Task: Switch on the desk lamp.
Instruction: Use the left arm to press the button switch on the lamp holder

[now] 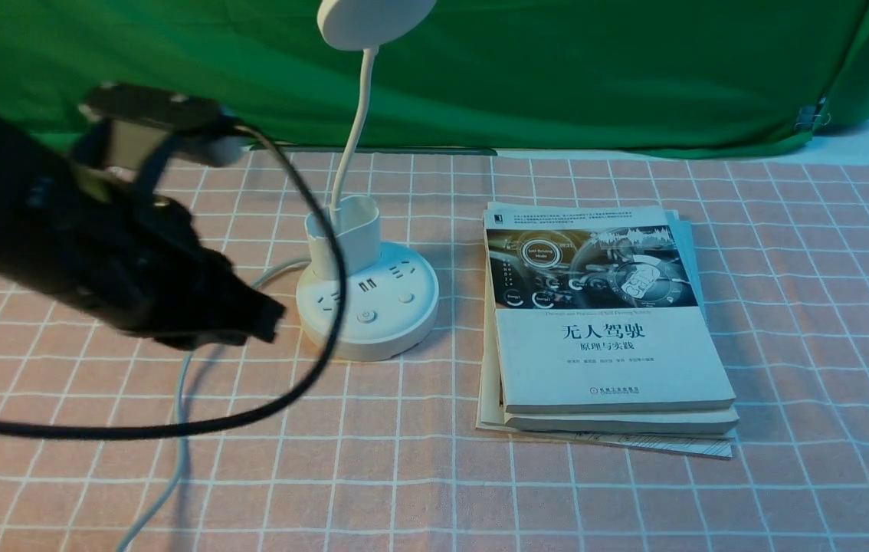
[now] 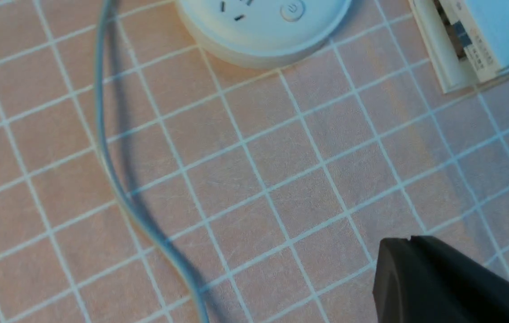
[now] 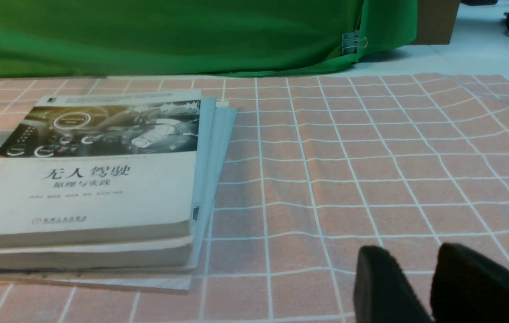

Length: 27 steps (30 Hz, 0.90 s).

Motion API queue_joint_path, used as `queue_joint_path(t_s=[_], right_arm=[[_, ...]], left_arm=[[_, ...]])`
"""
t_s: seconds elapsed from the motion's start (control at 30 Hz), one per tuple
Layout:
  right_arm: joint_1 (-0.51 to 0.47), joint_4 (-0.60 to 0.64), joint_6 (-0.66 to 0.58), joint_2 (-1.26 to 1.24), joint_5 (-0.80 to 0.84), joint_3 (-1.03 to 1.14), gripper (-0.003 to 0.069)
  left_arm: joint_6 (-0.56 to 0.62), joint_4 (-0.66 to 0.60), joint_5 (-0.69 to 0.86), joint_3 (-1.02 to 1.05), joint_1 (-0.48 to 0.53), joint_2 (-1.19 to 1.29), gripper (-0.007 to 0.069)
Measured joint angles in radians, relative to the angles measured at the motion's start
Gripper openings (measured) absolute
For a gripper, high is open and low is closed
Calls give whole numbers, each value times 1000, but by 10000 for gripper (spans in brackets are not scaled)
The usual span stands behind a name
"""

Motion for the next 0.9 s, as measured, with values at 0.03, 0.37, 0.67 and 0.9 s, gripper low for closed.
queue_joint_path(t_s=[0.03, 0.37, 0.67, 0.9], right_arm=[[0, 0, 0, 0, 0, 0, 241], [0, 0, 0, 0, 0, 0, 241], [0, 0, 0, 0, 0, 0, 241], [0, 0, 0, 0, 0, 0, 241]], left_arm=[[-15, 37, -19, -47, -50, 80, 21], [-32, 44, -66, -386, -80, 509, 21], [-32, 48, -69, -532, -83, 700, 21], [-32, 72, -130, -534, -83, 746, 21]])
